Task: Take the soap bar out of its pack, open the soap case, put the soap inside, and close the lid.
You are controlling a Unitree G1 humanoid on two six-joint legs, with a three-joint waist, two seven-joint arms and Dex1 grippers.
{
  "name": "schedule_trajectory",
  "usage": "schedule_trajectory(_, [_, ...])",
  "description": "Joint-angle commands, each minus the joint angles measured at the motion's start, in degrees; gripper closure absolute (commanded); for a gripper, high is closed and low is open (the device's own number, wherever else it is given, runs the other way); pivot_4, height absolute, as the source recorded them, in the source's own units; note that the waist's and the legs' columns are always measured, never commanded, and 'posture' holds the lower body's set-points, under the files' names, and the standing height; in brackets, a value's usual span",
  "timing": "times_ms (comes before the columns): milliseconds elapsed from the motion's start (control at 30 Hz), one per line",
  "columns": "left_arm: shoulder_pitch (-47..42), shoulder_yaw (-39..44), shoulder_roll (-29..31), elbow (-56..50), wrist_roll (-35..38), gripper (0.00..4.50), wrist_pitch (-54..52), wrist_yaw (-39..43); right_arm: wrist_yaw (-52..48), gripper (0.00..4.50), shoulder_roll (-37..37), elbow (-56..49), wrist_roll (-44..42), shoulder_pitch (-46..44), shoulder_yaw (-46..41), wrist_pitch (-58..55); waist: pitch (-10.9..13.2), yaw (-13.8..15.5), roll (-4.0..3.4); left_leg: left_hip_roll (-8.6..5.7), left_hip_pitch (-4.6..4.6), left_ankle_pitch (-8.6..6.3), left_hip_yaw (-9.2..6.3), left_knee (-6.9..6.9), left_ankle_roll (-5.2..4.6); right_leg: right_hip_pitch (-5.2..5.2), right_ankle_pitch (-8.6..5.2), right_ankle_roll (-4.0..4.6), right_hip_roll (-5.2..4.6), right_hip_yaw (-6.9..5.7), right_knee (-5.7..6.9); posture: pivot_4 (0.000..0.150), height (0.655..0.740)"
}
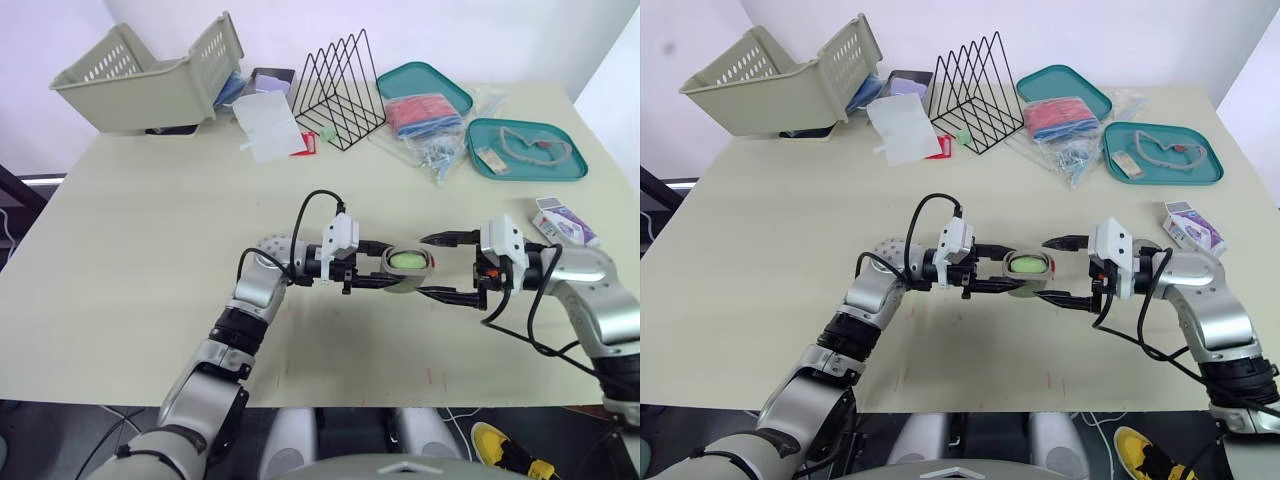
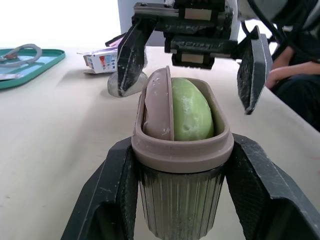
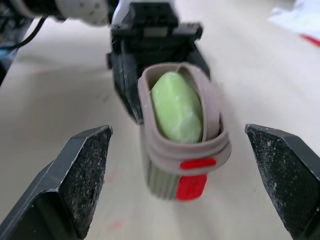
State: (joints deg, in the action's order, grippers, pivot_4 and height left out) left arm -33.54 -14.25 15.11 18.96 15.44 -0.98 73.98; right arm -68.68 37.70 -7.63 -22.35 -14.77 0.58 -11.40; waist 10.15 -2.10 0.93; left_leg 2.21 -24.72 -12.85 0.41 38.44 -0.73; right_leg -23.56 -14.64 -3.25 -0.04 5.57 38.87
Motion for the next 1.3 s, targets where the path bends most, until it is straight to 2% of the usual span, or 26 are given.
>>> schedule_trajectory(33, [-0.52,0.47,-0.14,-1.68,0.51,2.54,1.20,0.06,2.31,0.04,0.37,-1.55,-1.99,3.28,-5.62,2.51,0.00,0.16,0.00,0.00,-0.01,0.00,0.01,0.00,0.00,0.00,0.00,0.00,0.00,0.00,-0.01,0.150,0.7400])
schedule_trajectory(67, [-0.55,0.45,-0.06,-1.49,0.30,2.54,1.48,0.03,3.31,0.04,0.48,-2.27,-2.68,4.94,-7.50,2.66,0.00,0.12,0.00,-0.01,-0.01,0.00,0.02,0.00,0.00,0.01,0.00,0.00,-0.01,0.01,-0.02,0.150,0.7400])
schedule_trajectory(200, [-0.29,0.61,0.85,-1.36,-0.21,2.54,2.05,0.08,9.52,0.04,0.62,-8.68,-10.11,18.60,-23.79,-1.85,-0.01,0.96,0.00,-0.02,-0.01,0.00,-0.05,-0.06,0.00,0.02,-0.01,0.02,-0.01,-0.04,-0.04,0.150,0.7400])
schedule_trajectory(300, [0.01,0.81,1.18,-2.14,0.33,2.54,1.37,0.09,10.74,0.04,-0.64,-6.33,-10.73,29.17,-34.82,0.63,-0.05,1.42,-0.04,-0.02,0.08,-0.01,-0.01,-0.06,0.00,0.08,-0.01,0.01,-0.01,-0.01,-0.04,0.150,0.7400])
schedule_trajectory(467, [1.52,0.79,1.44,-4.40,1.06,2.54,0.08,-0.35,9.64,0.04,-0.56,-2.29,-9.51,41.34,-44.35,3.91,-0.07,0.95,-0.08,-0.01,0.14,0.00,0.13,-0.03,-0.01,0.08,-0.14,-0.20,-0.01,0.12,-0.05,0.150,0.7400])
schedule_trajectory(533, [2.59,0.67,1.62,-5.98,1.22,2.54,-0.61,-0.57,9.71,0.04,0.04,-1.91,-9.87,43.60,-46.16,3.94,-0.08,0.56,-0.08,0.02,0.21,0.00,0.17,-0.03,-0.01,0.08,-0.16,-0.22,0.00,0.15,-0.04,0.150,0.7400])
schedule_trajectory(800, [3.25,0.81,2.53,-8.25,1.42,2.54,-2.52,-0.41,10.84,0.04,2.99,-4.79,-10.07,44.22,-44.88,0.16,-0.08,-0.34,-0.09,0.01,0.42,0.00,0.38,-0.03,-0.01,0.10,-0.17,-0.14,0.01,0.44,0.01,0.150,0.7400])
schedule_trajectory(900, [2.30,0.86,2.44,-7.20,1.31,2.54,-2.45,-0.38,12.75,0.04,5.54,-8.03,-11.40,44.16,-43.86,-6.69,-0.08,-0.25,-0.09,0.01,0.38,0.00,0.38,-0.05,-0.01,0.09,-0.16,-0.18,0.02,0.44,-0.02,0.150,0.7400])
schedule_trajectory(1067, [1.50,0.15,1.81,-5.80,0.61,2.54,-1.69,-0.51,15.82,0.04,16.27,-13.51,-13.17,41.82,-42.64,-23.90,-0.07,-0.32,-0.06,-0.03,0.32,0.00,0.44,-0.05,-0.01,0.06,-0.12,-0.24,-0.01,0.55,-0.05,0.150,0.7400])
schedule_trajectory(1200, [1.25,-0.19,1.37,-4.28,-0.20,2.54,-0.57,-0.50,16.91,0.04,28.12,-15.13,-16.22,35.37,-40.28,-39.99,-0.05,-0.28,-0.03,-0.02,0.36,0.00,0.49,-0.05,-0.01,0.06,-0.12,-0.24,0.00,0.60,-0.05,0.150,0.7400])
schedule_trajectory(1300, [0.88,-0.18,0.92,-3.61,-0.41,2.54,-0.31,-0.67,17.79,0.04,31.18,-15.30,-17.77,29.52,-37.93,-44.17,-0.05,-0.03,0.03,-0.01,0.33,0.00,0.38,-0.06,-0.01,0.06,-0.10,-0.27,0.05,0.52,-0.05,0.150,0.7400])
